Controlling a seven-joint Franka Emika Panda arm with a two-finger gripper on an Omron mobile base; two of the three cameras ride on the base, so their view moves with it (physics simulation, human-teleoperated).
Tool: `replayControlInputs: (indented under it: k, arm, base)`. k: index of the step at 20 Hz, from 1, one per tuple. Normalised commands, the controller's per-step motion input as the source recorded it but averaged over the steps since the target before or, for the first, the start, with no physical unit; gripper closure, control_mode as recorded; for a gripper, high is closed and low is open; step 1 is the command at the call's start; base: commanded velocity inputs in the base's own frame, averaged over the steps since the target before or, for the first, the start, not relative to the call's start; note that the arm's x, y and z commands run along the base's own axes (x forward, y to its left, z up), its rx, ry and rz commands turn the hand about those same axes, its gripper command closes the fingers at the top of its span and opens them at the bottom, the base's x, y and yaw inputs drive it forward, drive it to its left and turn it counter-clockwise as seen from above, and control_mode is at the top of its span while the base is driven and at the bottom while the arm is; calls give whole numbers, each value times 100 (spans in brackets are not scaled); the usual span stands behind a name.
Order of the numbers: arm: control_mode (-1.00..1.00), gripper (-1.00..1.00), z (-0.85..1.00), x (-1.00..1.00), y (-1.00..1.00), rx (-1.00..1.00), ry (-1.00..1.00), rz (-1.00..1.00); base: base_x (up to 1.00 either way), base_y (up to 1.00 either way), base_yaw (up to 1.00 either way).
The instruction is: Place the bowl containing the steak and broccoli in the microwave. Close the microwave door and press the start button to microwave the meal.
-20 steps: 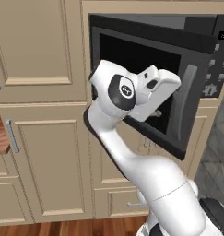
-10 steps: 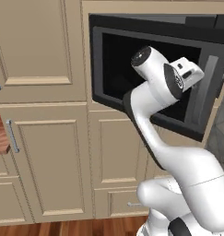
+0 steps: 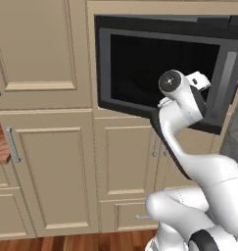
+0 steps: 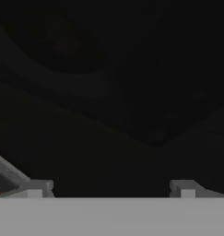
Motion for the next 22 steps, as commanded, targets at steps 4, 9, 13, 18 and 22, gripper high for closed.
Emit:
replayControlInputs:
  k: [4,9,13,18,22]
  arm:
    - [-100,-100,-2,100,-14,5,-34,15]
    - [-100,-100,14,100,-2,11,-16,6]
    - [-100,-100,41,100,0,15,-3,1]
    - [-100,-100,60,100,0,18,0,0]
    - [-100,-100,47,98,0,16,0,0]
  base:
    - [0,0,0]
    - [0,0,0]
    - [0,0,0]
    - [0,0,0]
    - [0,0,0]
